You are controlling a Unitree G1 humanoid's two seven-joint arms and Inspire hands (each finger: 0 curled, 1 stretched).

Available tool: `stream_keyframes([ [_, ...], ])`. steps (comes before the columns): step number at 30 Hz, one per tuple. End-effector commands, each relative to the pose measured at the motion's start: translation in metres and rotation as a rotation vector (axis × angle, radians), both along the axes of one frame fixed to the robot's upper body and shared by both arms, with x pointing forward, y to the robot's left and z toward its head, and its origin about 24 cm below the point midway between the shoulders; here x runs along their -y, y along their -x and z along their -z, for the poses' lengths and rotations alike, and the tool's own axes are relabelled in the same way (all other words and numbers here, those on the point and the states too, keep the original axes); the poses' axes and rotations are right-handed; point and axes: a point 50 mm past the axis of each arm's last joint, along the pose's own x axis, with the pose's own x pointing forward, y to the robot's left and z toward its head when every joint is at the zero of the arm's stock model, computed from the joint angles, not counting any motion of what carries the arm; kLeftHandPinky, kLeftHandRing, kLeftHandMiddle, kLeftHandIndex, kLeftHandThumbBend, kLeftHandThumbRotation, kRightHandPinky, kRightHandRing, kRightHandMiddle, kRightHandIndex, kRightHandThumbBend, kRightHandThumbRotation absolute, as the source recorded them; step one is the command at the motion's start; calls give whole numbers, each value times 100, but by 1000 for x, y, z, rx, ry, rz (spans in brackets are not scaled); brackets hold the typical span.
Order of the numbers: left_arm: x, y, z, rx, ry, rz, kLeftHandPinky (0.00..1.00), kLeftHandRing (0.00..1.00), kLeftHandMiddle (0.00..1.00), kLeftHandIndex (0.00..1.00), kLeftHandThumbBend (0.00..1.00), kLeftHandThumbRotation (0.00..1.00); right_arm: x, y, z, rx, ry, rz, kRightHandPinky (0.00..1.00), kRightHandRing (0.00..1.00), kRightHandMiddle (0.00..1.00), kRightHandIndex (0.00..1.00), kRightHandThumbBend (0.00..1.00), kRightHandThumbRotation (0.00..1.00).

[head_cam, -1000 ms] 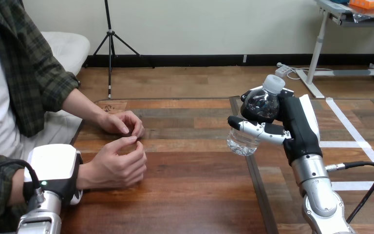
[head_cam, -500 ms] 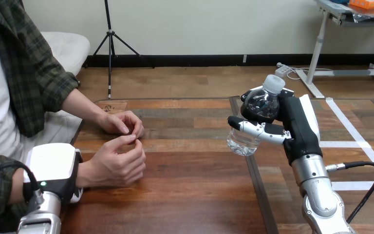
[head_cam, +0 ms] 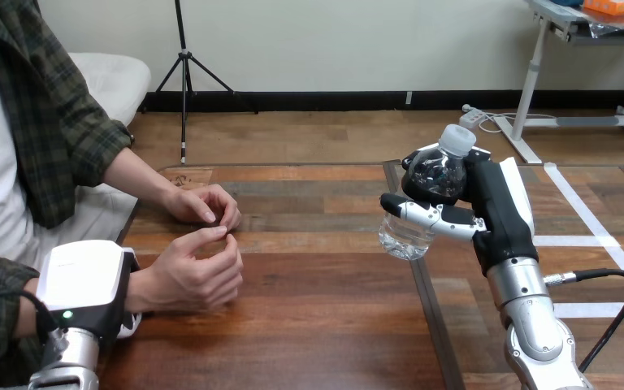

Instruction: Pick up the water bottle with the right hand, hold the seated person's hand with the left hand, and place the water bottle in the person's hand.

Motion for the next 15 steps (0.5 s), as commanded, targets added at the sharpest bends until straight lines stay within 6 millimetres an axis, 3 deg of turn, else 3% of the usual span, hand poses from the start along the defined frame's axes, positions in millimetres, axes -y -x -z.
stream_keyframes([
  [1, 5, 9, 20, -88, 35, -12, 52, 53, 55, 54, 76, 0, -2, -18, -38, 151, -9, -8, 36, 42, 48, 51, 74, 0],
  [15, 12, 6, 21, -79, 72, 10, 50, 51, 53, 52, 77, 0, -1, -17, -38, 155, -10, -9, 37, 42, 49, 51, 74, 0],
])
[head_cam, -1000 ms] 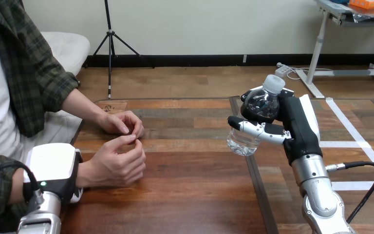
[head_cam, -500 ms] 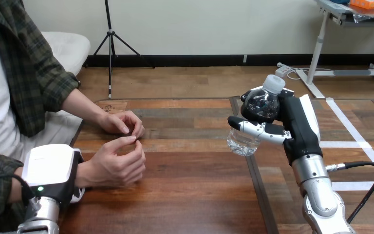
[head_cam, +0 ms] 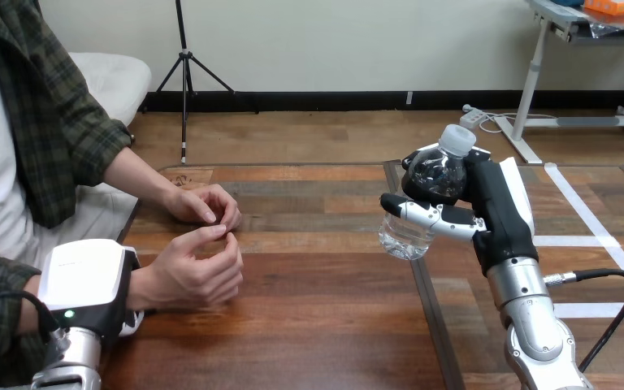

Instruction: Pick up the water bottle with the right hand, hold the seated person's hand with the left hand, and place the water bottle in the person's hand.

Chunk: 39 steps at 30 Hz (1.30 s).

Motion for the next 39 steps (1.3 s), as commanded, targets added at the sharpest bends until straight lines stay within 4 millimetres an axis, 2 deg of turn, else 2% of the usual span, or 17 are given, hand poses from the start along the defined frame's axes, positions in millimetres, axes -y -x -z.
stream_keyframes([
  [1, 11, 8, 18, -89, 62, 10, 50, 51, 53, 52, 77, 0, -1, -17, -38, 153, -11, -9, 37, 42, 49, 51, 74, 0],
  [39, 23, 4, 9, -8, 131, 59, 47, 48, 50, 48, 76, 0, -3, -18, -39, 162, -18, -6, 36, 42, 48, 51, 73, 0],
])
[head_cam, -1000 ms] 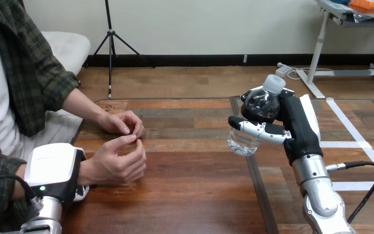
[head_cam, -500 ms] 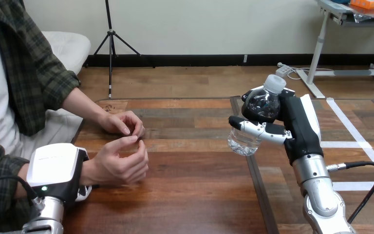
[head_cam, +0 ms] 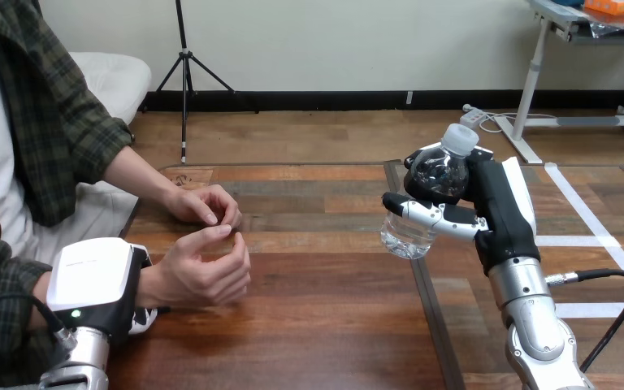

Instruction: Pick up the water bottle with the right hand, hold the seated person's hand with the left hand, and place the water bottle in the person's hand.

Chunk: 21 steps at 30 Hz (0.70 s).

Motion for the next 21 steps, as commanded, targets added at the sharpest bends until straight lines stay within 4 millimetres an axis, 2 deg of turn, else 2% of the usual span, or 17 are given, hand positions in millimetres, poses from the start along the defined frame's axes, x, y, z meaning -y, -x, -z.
stream_keyframes([
  [1, 16, 5, 9, -33, 55, 37, 47, 48, 50, 48, 76, 0, -5, -18, -39, 161, -17, -13, 36, 42, 48, 51, 73, 0],
  [21, 31, 7, 0, 38, 101, 112, 43, 45, 47, 45, 81, 0, -18, -19, -45, 192, -53, -72, 39, 44, 49, 52, 72, 0],
])
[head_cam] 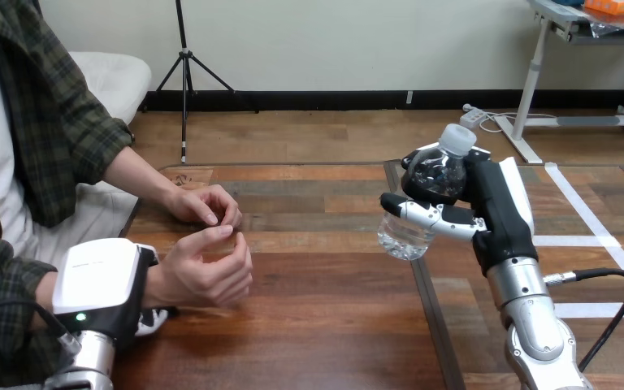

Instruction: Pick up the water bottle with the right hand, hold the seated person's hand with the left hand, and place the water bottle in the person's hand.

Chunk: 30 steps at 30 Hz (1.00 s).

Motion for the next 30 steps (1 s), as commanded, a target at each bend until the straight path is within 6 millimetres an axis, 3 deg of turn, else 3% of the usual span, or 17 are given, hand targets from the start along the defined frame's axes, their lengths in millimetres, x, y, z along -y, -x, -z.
stream_keyframes([
  [1, 24, 2, 0, 4, 66, 76, 43, 45, 47, 45, 80, 0, -16, -20, -46, 200, -42, -48, 40, 44, 49, 51, 72, 0],
  [30, 70, 15, -34, 106, 144, 268, 39, 41, 43, 41, 81, 0, -49, -26, -63, 270, -9, -146, 41, 45, 49, 50, 74, 0],
])
